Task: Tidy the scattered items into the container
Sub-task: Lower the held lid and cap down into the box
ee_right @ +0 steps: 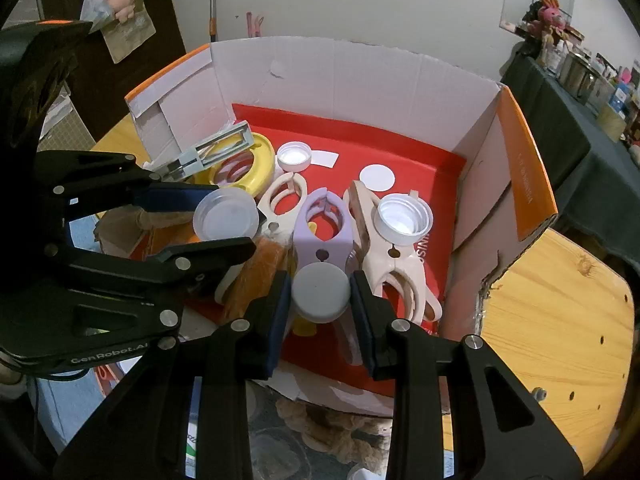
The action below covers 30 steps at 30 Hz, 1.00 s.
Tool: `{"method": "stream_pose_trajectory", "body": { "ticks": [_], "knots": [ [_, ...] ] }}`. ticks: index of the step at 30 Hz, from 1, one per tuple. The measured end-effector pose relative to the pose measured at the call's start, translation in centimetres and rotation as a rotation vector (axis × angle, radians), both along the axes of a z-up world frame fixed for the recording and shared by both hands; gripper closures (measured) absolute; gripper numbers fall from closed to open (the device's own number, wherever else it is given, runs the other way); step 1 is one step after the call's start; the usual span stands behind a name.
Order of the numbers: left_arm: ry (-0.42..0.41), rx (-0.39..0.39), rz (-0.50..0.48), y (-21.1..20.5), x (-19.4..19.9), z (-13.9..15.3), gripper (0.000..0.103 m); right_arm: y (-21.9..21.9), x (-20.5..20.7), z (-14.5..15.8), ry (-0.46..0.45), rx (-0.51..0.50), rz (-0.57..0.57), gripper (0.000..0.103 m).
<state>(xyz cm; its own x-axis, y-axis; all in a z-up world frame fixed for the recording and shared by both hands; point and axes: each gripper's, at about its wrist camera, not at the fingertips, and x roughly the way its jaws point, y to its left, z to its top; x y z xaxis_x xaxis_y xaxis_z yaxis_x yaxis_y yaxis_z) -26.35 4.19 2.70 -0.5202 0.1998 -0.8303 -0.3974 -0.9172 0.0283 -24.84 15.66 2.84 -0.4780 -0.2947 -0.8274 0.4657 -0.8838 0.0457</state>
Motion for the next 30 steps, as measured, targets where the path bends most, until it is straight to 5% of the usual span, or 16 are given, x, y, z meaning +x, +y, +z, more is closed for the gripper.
{"method": "stream_pose_trajectory", "body": {
  "ticks": [30],
  "knots": [
    [0.001,-0.018,-0.009,0.04,-0.17,-0.21,0.059,0.21,-0.13,-0.09,-0.032,-0.027,-0.012,0.074]
  ]
}}
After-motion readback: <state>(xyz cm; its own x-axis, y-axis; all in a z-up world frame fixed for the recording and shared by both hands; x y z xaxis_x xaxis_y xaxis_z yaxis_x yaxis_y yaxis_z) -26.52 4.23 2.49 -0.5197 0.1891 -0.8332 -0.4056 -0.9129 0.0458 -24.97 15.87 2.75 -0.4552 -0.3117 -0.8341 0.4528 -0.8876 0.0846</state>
